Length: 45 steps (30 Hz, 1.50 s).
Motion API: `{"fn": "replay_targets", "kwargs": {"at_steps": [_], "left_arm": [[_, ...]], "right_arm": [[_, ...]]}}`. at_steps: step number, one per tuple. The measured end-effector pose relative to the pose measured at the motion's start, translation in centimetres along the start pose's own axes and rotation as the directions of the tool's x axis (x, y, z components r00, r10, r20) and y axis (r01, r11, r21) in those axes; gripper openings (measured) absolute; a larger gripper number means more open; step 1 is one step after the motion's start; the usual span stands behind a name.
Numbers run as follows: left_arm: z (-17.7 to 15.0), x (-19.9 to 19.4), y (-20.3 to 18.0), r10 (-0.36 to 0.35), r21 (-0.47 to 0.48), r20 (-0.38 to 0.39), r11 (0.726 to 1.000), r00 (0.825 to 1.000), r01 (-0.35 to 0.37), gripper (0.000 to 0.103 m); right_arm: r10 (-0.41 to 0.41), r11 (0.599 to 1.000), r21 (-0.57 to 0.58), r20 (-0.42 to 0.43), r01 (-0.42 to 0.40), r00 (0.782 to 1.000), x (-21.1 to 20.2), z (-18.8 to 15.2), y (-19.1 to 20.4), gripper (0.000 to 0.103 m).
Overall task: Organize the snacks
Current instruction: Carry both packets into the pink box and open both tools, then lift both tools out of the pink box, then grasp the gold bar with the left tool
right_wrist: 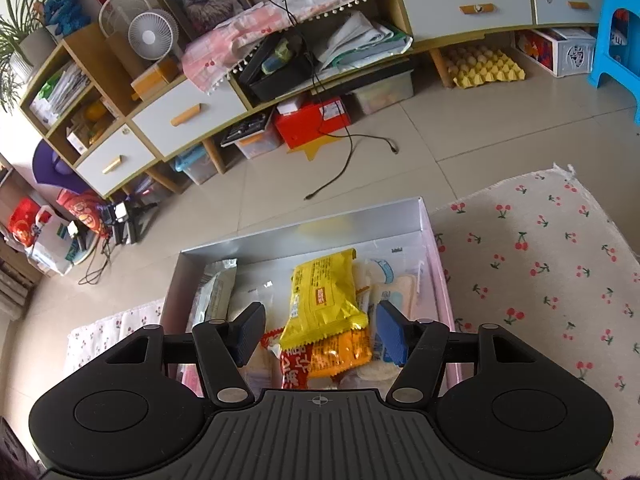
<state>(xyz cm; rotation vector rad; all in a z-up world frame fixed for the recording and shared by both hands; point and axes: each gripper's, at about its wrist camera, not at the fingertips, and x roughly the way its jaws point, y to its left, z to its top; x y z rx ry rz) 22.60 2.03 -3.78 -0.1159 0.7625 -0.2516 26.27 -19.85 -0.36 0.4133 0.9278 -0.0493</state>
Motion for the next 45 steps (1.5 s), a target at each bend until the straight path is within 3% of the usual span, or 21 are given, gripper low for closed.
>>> {"fn": "replay_targets", "kwargs": {"at_steps": [8,19,24,33,45], "left_arm": [[0.0,-1.8,-0.4,0.004,-0.027,-0.004,1.000,1.000,-0.004,0.080],[0.3,-6.1,-1.8,0.029,0.020,0.003,0.999,1.000,-0.029,0.094],[-0.4,-7.9,-2.1,0.059,0.060,-0.001,0.996,0.998,-0.059,0.099],[-2.6,-9.8,-2.3,0.098,0.079,-0.069,0.993,0.993,-0.093,0.100],[-6.0,-9.8,-2.9,0.094,0.086,-0.163,0.993,0.982,-0.080,0.100]], "right_arm": [[-0.005,0.999,-0.036,0.013,0.005,1.000,-3.3,-0.5,0.4,0.066],[0.017,0.994,-0.105,0.047,-0.012,0.999,-9.5,-2.1,1.3,0.076],[0.044,0.996,-0.079,0.029,-0.042,0.999,-11.2,-3.7,0.8,0.079],[0.076,0.996,-0.049,-0.011,-0.077,0.997,-13.4,-7.0,0.0,0.084],[0.043,0.999,-0.024,-0.110,-0.046,0.993,-12.8,-11.7,-1.7,0.085]]}}
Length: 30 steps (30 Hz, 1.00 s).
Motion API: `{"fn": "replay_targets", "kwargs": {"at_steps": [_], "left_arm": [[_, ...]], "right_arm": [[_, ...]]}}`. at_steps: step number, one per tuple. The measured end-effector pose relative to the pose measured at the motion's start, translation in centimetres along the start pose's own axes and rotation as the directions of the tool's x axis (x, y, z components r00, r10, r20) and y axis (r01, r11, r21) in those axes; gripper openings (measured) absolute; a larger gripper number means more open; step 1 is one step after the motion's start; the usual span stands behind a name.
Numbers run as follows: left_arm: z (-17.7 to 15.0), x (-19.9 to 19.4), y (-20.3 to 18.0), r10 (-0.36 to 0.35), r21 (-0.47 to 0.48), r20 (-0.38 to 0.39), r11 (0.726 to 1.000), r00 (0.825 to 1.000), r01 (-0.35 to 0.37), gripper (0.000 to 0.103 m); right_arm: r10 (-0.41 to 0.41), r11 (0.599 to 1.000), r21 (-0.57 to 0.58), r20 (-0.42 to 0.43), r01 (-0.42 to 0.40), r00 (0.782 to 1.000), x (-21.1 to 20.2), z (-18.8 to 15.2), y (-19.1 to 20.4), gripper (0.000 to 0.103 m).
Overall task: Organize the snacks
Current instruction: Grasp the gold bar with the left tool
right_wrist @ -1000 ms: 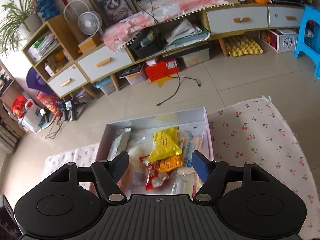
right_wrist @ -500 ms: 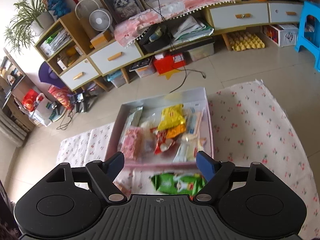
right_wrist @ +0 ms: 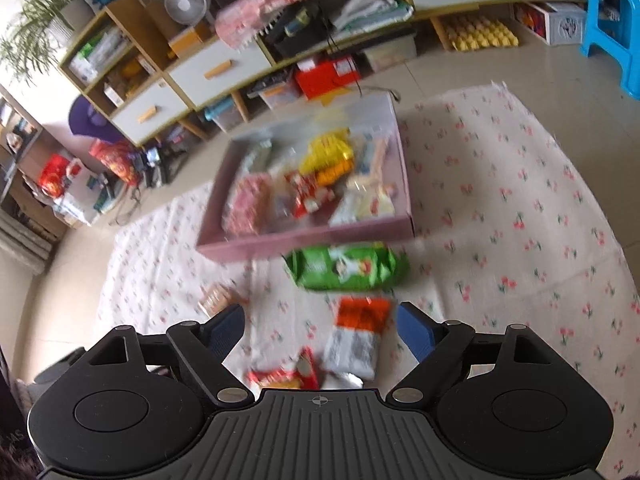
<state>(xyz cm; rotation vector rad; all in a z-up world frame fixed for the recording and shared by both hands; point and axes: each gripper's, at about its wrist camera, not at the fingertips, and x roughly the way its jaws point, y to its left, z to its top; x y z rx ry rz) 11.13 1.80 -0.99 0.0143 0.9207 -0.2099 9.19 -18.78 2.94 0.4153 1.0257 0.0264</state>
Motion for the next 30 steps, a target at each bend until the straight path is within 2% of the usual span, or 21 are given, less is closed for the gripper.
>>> {"fn": "replay_targets", "kwargs": {"at_steps": [3,6,8,11,16,21,23,25,27,30], "left_arm": [[-0.8,0.6,-0.2,-0.018,-0.011,-0.033,1.000,0.999,0.018,0.100],[-1.6,0.8,-0.5,-0.039,-0.026,-0.065,0.999,0.997,0.038,0.100],[-2.3,0.9,-0.6,-0.064,-0.068,-0.096,0.996,0.993,0.057,0.099],[-3.2,1.0,-1.0,-0.117,-0.112,-0.130,0.988,0.985,0.103,0.098],[-4.6,1.7,-1.8,-0.203,-0.175,-0.192,0.970,0.960,0.170,0.096],[-5.7,3.1,-2.2,-0.240,-0.234,-0.263,0.956,0.934,0.179,0.080],[-5.9,3.1,-2.6,-0.227,-0.225,-0.254,0.959,0.940,0.170,0.076],[-5.8,2.8,-3.0,-0.204,-0.198,-0.244,0.967,0.948,0.157,0.068],[-5.9,2.8,-3.1,-0.189,-0.181,-0.244,0.972,0.951,0.146,0.054],[-6.0,2.7,-3.3,-0.160,-0.147,-0.246,0.981,0.956,0.127,0.040]], "right_arm": [[-0.001,1.000,0.011,-0.014,0.001,1.000,0.9,-1.2,-0.7,0.085],[0.033,0.998,0.055,-0.044,-0.031,0.998,2.2,-2.4,-1.9,0.085],[0.021,0.995,0.103,-0.106,-0.010,0.994,3.2,-3.0,-2.7,0.085],[0.034,0.990,0.141,-0.141,-0.014,0.989,3.5,-3.2,-3.3,0.085],[-0.008,0.996,0.086,-0.154,0.021,0.988,3.4,-3.3,-3.5,0.085],[-0.031,0.995,0.089,-0.185,0.048,0.982,4.2,-3.5,-4.2,0.085],[-0.033,0.994,0.101,-0.191,0.053,0.981,4.4,-3.5,-4.3,0.085],[-0.034,0.993,0.102,-0.196,0.055,0.980,4.6,-3.5,-4.4,0.085],[-0.035,0.994,0.097,-0.200,0.055,0.979,4.8,-3.5,-4.2,0.085],[-0.042,0.995,0.081,-0.211,0.060,0.977,5.2,-3.7,-3.9,0.085]]}}
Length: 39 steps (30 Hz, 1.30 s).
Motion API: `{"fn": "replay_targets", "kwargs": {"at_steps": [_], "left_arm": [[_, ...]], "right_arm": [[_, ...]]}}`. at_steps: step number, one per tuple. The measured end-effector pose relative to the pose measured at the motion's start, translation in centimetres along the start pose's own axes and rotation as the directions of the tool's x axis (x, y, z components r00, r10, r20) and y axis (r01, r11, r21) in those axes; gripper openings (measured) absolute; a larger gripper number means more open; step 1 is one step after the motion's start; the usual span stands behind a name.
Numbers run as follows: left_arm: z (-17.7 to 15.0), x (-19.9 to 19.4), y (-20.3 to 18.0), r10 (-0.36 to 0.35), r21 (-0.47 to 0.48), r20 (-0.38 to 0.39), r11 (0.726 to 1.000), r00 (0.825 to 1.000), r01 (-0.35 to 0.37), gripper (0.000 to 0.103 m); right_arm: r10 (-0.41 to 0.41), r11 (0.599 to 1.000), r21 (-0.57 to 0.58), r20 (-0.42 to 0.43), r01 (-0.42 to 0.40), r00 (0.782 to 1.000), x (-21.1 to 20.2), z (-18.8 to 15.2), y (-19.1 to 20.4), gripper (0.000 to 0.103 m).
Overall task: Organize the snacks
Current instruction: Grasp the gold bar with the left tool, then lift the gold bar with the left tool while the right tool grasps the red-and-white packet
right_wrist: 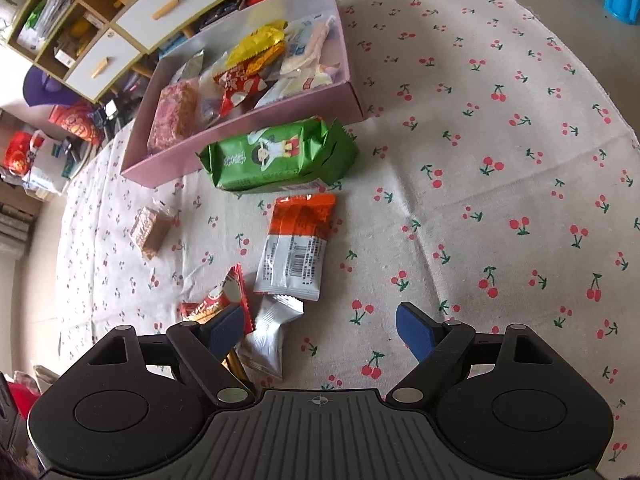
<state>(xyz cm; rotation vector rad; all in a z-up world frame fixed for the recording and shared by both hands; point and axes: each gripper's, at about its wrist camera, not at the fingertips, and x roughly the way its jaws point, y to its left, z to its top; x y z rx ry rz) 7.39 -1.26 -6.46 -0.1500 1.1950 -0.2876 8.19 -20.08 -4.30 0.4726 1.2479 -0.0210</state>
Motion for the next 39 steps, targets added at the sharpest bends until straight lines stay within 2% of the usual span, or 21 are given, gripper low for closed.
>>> {"fn": "replay_targets", "kwargs": {"at_steps": [2,10,14,18,21,23,25,27,29,32,34,36,39], "left_arm": [[0.0,0.0,0.0,-0.002,0.022,-0.007,1.000,1.000,0.002,0.031],[-0.3,-1.1,0.7,0.001,0.065,0.002,0.998,1.000,-0.001,0.027],[-0.4,-2.3,1.5,0.034,0.092,0.039,0.995,0.999,-0.037,0.027],[-0.4,-2.9,2.8,0.047,0.085,0.051,0.995,0.998,-0.052,0.027],[-0.4,-3.3,3.8,0.066,0.077,0.062,0.995,0.996,-0.071,0.027],[-0.3,-3.5,4.6,0.081,0.071,0.069,0.994,0.994,-0.086,0.027],[-0.2,-3.8,5.4,0.092,0.057,0.073,0.994,0.993,-0.096,0.027],[-0.1,-3.9,6.2,0.101,0.046,0.074,0.993,0.992,-0.105,0.027],[-0.1,-4.0,6.8,0.112,0.039,0.074,0.993,0.991,-0.115,0.027],[-0.1,-3.9,7.5,0.126,0.034,0.070,0.991,0.990,-0.129,0.027],[0.0,-3.7,7.9,0.133,0.028,0.066,0.990,0.989,-0.135,0.027],[0.0,-3.6,8.2,0.138,0.019,0.062,0.990,0.989,-0.139,0.027],[0.1,-3.6,8.6,0.134,0.004,0.058,0.991,0.989,-0.134,0.027]], "right_arm": [[-0.006,1.000,-0.008,-0.007,0.006,1.000,0.3,-0.1,0.2,0.085],[-0.020,0.999,-0.041,-0.014,0.019,1.000,0.8,-0.6,1.2,0.085],[-0.032,0.997,-0.078,-0.027,0.030,0.999,1.3,-1.1,2.1,0.085],[-0.061,0.984,-0.165,-0.011,0.059,0.998,1.6,-1.7,3.6,0.085],[-0.071,0.961,-0.269,0.006,0.070,0.997,1.4,-2.0,5.1,0.085],[-0.071,0.928,-0.366,0.015,0.071,0.997,1.2,-2.0,6.4,0.085],[-0.048,0.875,-0.481,0.029,0.056,0.998,1.0,-2.1,7.5,0.085],[-0.033,0.805,-0.591,0.047,0.055,0.998,0.9,-2.6,8.4,0.085],[-0.048,0.707,-0.701,0.081,0.091,0.996,1.0,-3.5,9.3,0.085],[-0.094,0.571,-0.806,0.126,0.157,0.988,2.1,-5.1,10.2,0.085],[-0.113,0.509,-0.842,0.140,0.178,0.984,2.9,-5.8,10.8,0.085],[-0.113,0.489,-0.854,0.141,0.178,0.984,3.5,-5.8,11.1,0.085],[-0.107,0.503,-0.843,0.159,0.192,0.981,4.0,-5.3,11.6,0.085]]}}
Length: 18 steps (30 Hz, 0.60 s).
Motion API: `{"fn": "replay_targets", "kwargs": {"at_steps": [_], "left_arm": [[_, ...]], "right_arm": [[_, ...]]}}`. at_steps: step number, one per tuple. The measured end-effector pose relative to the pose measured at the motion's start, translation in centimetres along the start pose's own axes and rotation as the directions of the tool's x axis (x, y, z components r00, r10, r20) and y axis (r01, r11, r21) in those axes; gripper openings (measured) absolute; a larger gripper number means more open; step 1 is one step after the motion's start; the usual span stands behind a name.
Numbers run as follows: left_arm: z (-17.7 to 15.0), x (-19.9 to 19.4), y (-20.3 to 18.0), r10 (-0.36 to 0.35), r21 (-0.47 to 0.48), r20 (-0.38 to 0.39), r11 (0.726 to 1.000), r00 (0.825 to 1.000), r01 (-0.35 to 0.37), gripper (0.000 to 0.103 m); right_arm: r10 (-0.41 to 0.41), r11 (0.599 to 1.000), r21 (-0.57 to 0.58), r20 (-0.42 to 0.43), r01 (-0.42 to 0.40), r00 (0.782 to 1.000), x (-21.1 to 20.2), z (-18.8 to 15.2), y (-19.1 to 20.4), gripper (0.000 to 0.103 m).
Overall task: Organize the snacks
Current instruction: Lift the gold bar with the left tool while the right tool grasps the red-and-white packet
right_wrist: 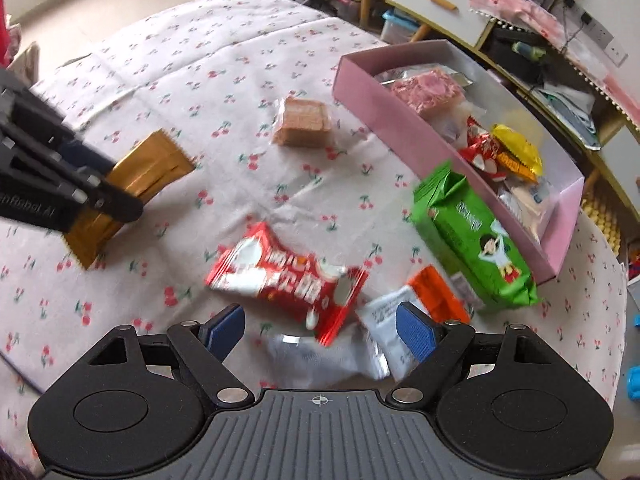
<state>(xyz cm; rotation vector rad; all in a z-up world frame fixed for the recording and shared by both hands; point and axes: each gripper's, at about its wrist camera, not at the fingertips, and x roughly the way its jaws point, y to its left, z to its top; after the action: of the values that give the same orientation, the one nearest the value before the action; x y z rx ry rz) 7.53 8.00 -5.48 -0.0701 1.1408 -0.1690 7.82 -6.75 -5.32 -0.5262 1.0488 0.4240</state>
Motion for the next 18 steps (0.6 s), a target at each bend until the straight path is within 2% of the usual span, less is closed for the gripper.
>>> {"fn": "replay_targets", "kwargs": {"at_steps": [6,10,12,13,15,18], "left_arm": [[0.0,0.1,0.2,-0.004,-0.009,-0.005,1.000,1.000,0.004,0.028],[0.0,0.2,0.6,-0.009,-0.029,-0.010,1.000,1.000,0.009,0.032],[0.0,0.2,0.7,-0.016,-0.040,-0.016,0.999,1.000,0.015,0.041],[0.0,0.2,0.8,-0.020,-0.042,-0.020,0.999,1.000,0.019,0.043],[-0.2,0.2,0.7,-0.029,-0.036,-0.031,0.999,0.999,0.028,0.047],[-0.4,0.3,0.3,-0.026,-0.014,-0.037,1.000,0.999,0.025,0.048]], "right_arm": [[0.008,0.997,0.074,0.018,-0.010,1.000,1.3,0.8,-0.6,0.082],[-0.006,0.990,0.144,0.020,0.003,1.000,1.7,1.2,-1.1,0.081],[-0.030,0.981,0.190,0.015,0.027,0.999,2.0,1.4,-1.7,0.081],[-0.044,0.976,0.212,0.012,0.040,0.999,2.0,1.5,-2.1,0.077],[-0.060,0.962,0.268,0.013,0.055,0.998,1.8,1.6,-3.0,0.077],[-0.026,0.942,0.335,0.035,0.012,0.999,1.3,1.3,-4.1,0.077]]}}
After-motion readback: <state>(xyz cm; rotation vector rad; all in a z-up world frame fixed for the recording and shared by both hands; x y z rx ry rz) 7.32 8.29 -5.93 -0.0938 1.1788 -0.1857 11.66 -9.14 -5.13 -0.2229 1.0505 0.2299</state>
